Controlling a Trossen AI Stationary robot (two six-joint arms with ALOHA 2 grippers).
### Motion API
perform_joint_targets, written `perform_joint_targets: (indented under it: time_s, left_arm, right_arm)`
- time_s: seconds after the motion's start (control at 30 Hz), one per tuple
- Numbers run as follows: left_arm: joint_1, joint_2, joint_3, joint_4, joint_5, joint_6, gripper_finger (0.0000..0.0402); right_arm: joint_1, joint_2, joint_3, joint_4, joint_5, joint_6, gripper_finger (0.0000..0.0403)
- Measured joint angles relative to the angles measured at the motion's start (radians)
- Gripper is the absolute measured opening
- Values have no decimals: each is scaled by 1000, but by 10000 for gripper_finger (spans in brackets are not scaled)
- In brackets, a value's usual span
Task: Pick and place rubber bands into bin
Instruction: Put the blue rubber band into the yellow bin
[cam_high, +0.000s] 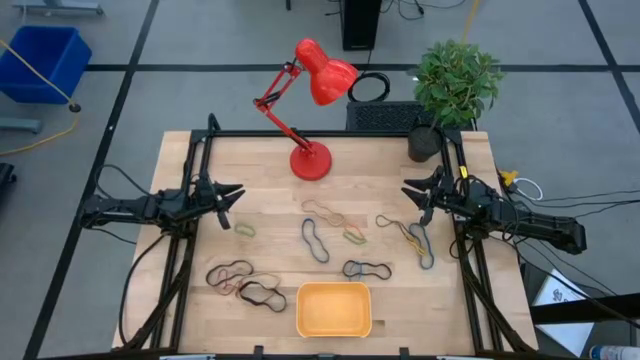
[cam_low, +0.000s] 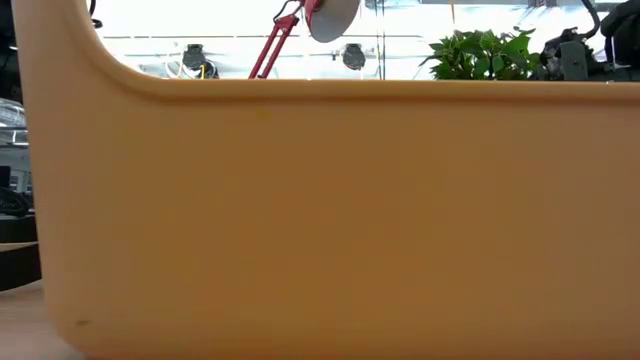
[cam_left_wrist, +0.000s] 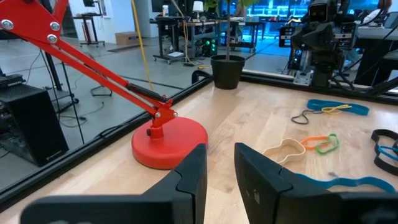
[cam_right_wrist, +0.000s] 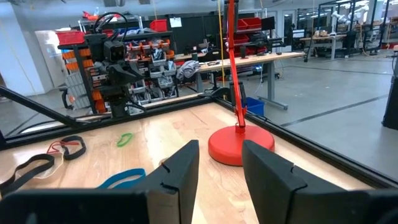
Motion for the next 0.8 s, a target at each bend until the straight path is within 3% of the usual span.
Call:
perform_joint_targets:
  time_s: [0.2, 0.63, 0.8]
  left_arm:
    - [0, 0, 0, 8, 1, -103, 88]
    - [0, 0, 0, 45, 2, -103, 88]
    - [0, 21, 0, 111, 110, -129, 88]
  right_arm:
    - [0, 0, 0, -25, 0, 0, 116]
    - [0, 0, 0, -27, 0, 0, 116]
    - [0, 0, 0, -27, 0, -5, 116]
